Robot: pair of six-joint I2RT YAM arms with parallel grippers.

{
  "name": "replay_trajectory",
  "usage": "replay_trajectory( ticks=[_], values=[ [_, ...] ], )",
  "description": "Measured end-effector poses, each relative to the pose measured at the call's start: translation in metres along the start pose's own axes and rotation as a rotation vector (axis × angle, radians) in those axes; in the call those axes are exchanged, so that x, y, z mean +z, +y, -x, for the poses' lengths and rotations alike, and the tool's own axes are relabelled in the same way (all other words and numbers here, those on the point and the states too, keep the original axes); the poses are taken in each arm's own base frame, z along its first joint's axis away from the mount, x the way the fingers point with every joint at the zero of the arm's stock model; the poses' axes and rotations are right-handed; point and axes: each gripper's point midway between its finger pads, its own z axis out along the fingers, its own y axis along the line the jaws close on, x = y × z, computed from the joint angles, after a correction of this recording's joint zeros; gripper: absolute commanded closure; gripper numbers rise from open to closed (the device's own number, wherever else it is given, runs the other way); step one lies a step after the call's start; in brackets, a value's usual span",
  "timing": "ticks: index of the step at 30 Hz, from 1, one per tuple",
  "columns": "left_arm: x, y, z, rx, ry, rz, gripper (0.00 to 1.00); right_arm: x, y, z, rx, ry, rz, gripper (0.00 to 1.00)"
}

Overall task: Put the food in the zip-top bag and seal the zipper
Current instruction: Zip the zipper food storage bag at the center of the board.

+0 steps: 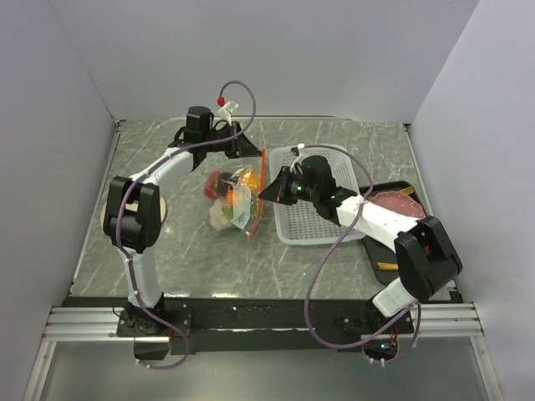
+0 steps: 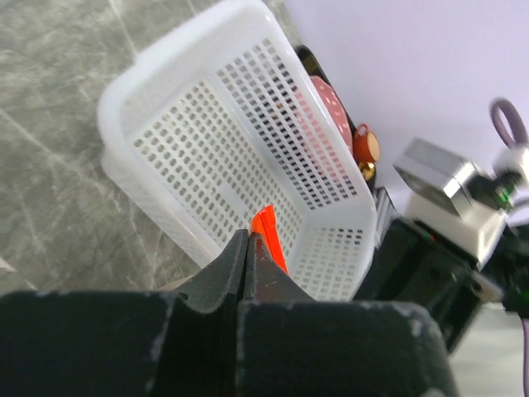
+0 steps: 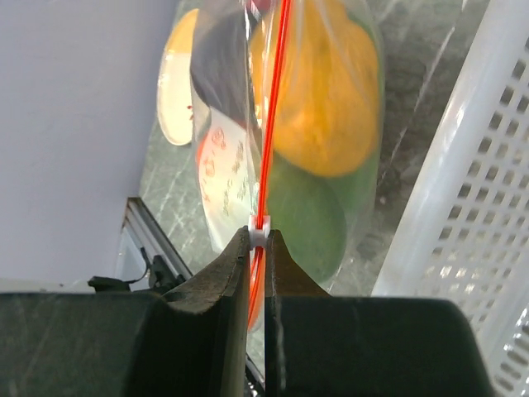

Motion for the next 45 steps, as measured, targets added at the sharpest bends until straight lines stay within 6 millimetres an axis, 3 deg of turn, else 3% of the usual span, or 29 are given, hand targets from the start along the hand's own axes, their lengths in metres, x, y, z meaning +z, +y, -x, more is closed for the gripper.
replay_trajectory(
  ticks=[17,45],
  values=[
    [-0.011,0.010,0.014,-0.024,-0.079,0.134,0.99,-0.008,0.012,-0.031,-0.018,0.018,-0.104,0.93],
    [-0.018,0.018,0.020,-0.044,-0.112,0.191,0.99,-0.017,0.033,-0.088,-0.040,0.143,-0.081,0.93]
  ],
)
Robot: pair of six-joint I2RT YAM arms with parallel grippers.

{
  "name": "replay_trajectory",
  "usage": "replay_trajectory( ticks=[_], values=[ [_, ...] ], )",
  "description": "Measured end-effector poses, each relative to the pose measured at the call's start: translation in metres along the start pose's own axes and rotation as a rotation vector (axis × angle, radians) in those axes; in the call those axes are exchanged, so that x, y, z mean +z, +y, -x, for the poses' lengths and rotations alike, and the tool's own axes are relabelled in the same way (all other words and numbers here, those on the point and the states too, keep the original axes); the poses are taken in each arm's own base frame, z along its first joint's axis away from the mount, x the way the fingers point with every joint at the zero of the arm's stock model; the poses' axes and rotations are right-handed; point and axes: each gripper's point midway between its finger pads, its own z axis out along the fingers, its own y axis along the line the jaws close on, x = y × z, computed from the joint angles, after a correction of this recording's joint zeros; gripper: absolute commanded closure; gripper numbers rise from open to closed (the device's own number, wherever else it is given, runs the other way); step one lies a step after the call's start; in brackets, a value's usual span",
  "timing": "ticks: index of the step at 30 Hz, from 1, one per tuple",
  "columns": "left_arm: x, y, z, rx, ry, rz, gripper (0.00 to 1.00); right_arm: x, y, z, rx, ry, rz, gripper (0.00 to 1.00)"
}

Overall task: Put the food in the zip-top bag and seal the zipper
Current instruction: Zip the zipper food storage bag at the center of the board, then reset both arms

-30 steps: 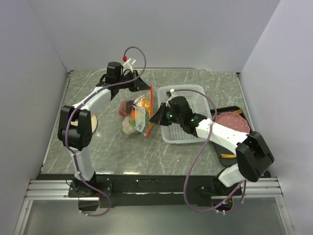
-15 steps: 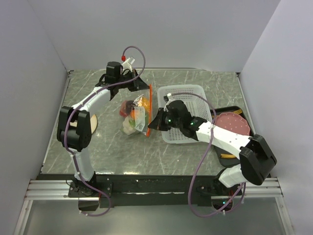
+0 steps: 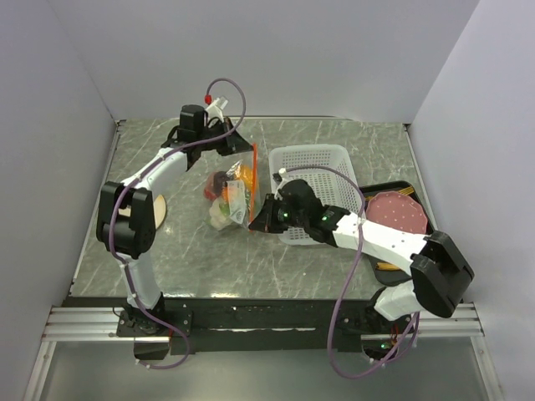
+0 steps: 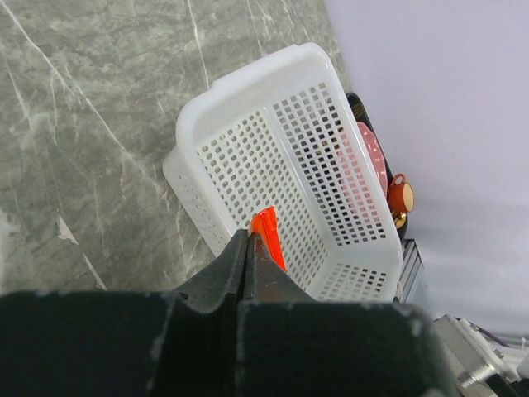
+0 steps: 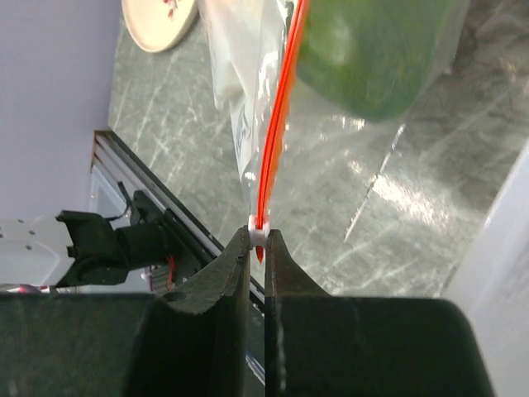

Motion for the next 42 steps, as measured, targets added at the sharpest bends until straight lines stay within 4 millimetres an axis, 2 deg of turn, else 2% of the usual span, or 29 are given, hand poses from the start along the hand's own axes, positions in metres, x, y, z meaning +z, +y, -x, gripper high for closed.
replay_trajectory(
  ticks=[9,11,14,15,16,18,19,22,24,27,29,30,31,32,34,38,42],
  values=[
    [-0.003,0.000,0.000,-0.001,-0.006,0.000,0.99,-0.004,-0.003,-0.006,0.008,0.001,-0.013,0.91],
    [-0.006,-0.001,-0.002,-0.003,-0.009,-0.005,0.99,-0.004,-0.003,-0.009,0.007,0.009,-0.016,0.83],
    [-0.013,-0.003,-0.006,-0.003,-0.014,-0.005,0.97,-0.005,-0.007,-0.013,0.002,0.020,-0.037,0.59],
    [-0.016,-0.004,-0.006,0.001,-0.017,-0.005,0.97,-0.007,-0.010,-0.014,-0.006,0.023,-0.053,0.54],
    [-0.019,-0.006,-0.007,0.005,-0.021,-0.006,0.95,-0.008,-0.012,-0.016,-0.008,0.024,-0.067,0.53],
    [-0.025,-0.010,-0.008,0.011,-0.028,-0.006,0.88,-0.013,-0.017,-0.014,-0.022,0.011,-0.097,0.43],
    [-0.029,-0.012,-0.008,0.016,-0.034,-0.006,0.82,-0.016,-0.018,-0.012,-0.028,-0.003,-0.113,0.43],
    [-0.038,-0.017,-0.010,0.034,-0.042,-0.008,0.59,-0.030,-0.019,0.003,-0.060,-0.065,-0.151,0.43],
    [-0.043,-0.021,-0.012,0.043,-0.046,-0.011,0.46,-0.042,-0.013,0.019,-0.085,-0.131,-0.163,0.38],
    [-0.047,-0.024,-0.011,0.056,-0.055,-0.008,0.39,-0.061,-0.007,0.045,-0.115,-0.233,-0.187,0.31],
    [-0.050,-0.025,-0.011,0.060,-0.062,0.000,0.34,-0.072,-0.006,0.059,-0.125,-0.291,-0.207,0.31],
    [-0.051,-0.025,-0.010,0.062,-0.065,0.007,0.27,-0.078,-0.010,0.067,-0.126,-0.318,-0.225,0.30],
    [-0.052,-0.024,-0.010,0.063,-0.070,0.017,0.12,-0.084,-0.015,0.075,-0.120,-0.345,-0.249,0.30],
    [-0.054,-0.024,-0.009,0.065,-0.074,0.029,0.10,-0.089,-0.023,0.084,-0.110,-0.371,-0.278,0.29],
    [-0.062,-0.025,-0.009,0.067,-0.087,0.061,0.01,-0.098,-0.044,0.098,-0.078,-0.407,-0.345,0.27],
    [-0.087,-0.038,0.001,0.098,-0.145,0.121,0.01,-0.120,-0.087,0.123,-0.020,-0.476,-0.474,0.23],
    [-0.117,-0.058,0.017,0.131,-0.238,0.169,0.01,-0.139,-0.115,0.138,-0.002,-0.524,-0.571,0.22]
  ],
)
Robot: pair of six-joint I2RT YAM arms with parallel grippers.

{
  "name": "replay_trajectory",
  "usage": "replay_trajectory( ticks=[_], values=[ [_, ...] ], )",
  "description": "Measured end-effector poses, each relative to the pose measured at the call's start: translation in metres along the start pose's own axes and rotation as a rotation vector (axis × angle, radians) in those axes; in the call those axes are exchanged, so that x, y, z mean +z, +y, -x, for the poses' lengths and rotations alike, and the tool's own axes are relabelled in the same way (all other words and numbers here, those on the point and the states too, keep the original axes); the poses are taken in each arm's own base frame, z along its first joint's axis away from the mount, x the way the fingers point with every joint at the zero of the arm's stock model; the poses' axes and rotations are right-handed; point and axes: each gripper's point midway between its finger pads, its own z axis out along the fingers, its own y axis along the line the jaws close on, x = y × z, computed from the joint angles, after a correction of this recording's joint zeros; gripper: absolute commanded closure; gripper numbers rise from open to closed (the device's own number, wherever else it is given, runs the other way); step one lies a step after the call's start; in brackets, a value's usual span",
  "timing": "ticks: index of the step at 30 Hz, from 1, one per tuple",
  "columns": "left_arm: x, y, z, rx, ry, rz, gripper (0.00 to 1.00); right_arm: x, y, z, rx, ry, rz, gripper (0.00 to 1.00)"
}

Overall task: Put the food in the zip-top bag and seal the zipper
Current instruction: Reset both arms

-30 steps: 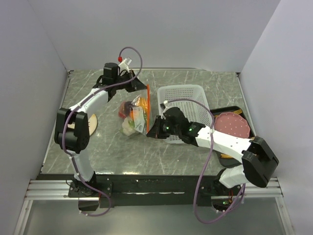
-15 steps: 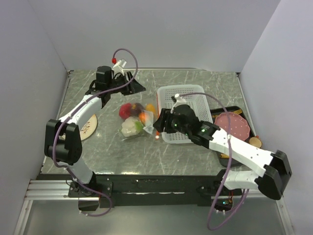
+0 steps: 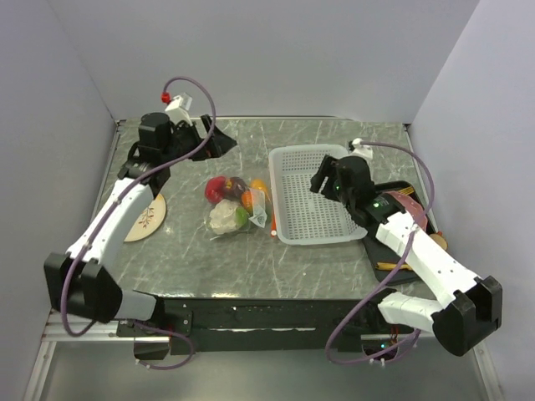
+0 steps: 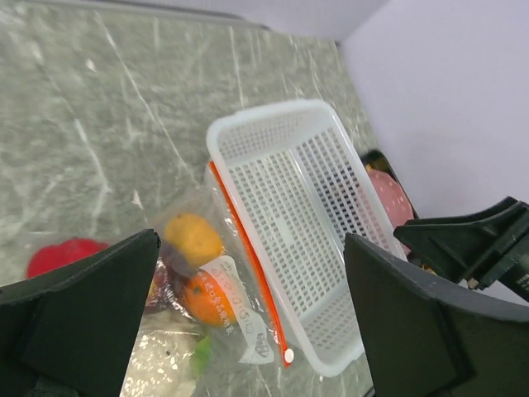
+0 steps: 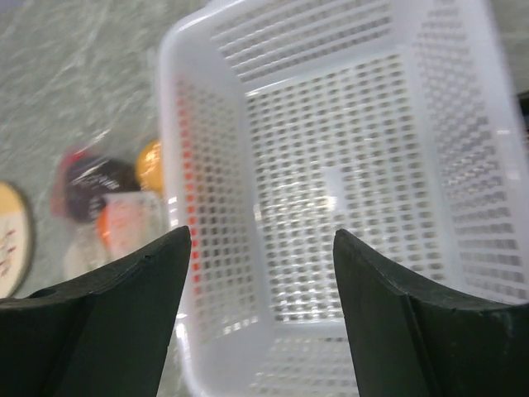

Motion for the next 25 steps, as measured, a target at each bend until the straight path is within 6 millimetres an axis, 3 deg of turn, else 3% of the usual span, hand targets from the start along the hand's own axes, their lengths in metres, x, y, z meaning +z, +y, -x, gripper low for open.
replay_trajectory(
  ticks=[1,7,10,11,12,18,25],
  values=[
    [-0.007,-0.002,0.005,0.006,-0.023,0.016,0.01,0.001,-0.007,0.003,-0.004,-0.006,-0.026,0.18],
    [-0.048,0.000,0.016,0.029,-0.127,0.127,0.01,0.009,-0.053,0.032,0.006,-0.057,-0.174,0.17],
    [-0.065,0.001,0.019,0.040,-0.167,0.168,0.01,0.012,-0.076,0.042,0.016,-0.074,-0.241,0.08],
    [-0.068,0.001,0.020,0.041,-0.178,0.174,0.01,0.012,-0.082,0.044,0.019,-0.078,-0.259,0.00],
    [-0.072,0.002,0.022,0.042,-0.190,0.187,0.01,0.012,-0.088,0.047,0.021,-0.083,-0.279,0.00],
    [-0.082,0.012,0.023,0.039,-0.226,0.255,0.01,0.010,-0.118,0.057,0.050,-0.117,-0.370,0.00],
    [-0.083,0.034,0.008,0.026,-0.216,0.331,0.01,0.014,-0.153,0.045,0.067,-0.127,-0.474,0.00]
  ],
)
